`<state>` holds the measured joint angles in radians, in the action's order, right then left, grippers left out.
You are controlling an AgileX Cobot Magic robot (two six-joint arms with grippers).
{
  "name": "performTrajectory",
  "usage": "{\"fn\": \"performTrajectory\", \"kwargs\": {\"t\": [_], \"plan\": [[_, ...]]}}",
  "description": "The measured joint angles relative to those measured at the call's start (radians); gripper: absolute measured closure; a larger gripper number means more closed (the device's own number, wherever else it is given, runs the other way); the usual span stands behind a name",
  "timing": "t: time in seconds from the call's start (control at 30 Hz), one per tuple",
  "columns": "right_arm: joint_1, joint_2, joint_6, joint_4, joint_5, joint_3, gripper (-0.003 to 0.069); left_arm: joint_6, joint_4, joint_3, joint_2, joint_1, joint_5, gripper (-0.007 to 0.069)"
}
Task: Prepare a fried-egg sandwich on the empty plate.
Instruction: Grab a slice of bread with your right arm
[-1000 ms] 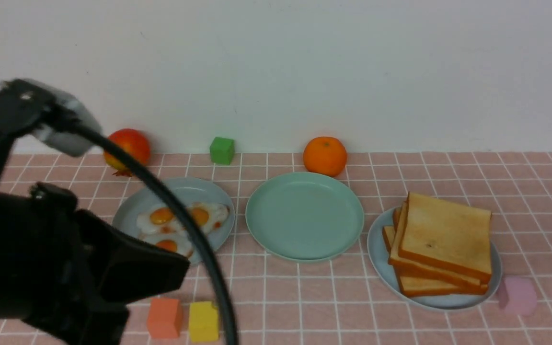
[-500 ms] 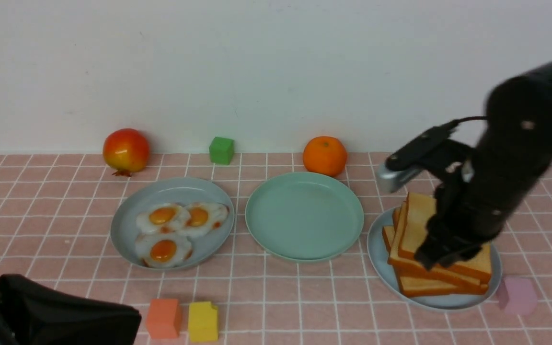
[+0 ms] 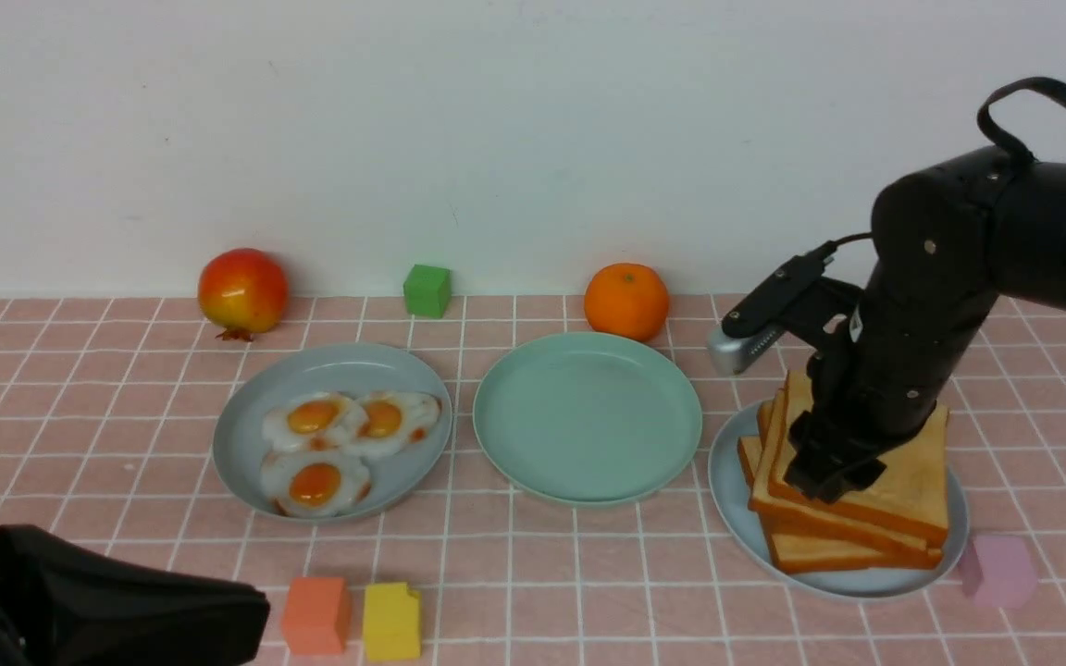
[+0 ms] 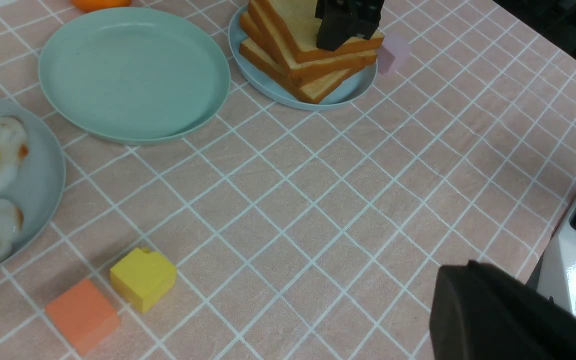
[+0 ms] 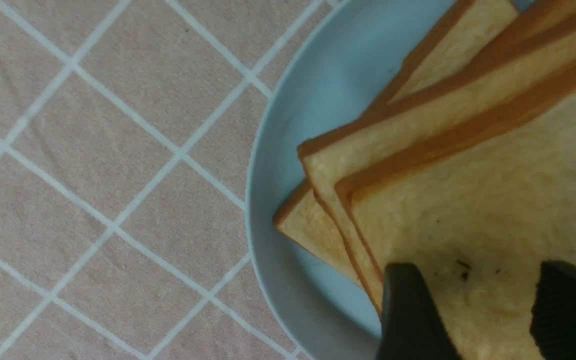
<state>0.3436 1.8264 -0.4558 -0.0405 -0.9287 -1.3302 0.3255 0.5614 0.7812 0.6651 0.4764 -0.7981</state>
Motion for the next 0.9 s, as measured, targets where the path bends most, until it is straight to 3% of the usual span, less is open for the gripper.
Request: {"fn": "performTrajectory", "kwargs": {"t": [0.9], "plan": [[0.001, 0.033, -0.042, 0.015, -0.017, -0.009, 0.0276, 0.000, 0.000, 0.000, 0.000, 0.000, 0.006, 0.0612]]}}
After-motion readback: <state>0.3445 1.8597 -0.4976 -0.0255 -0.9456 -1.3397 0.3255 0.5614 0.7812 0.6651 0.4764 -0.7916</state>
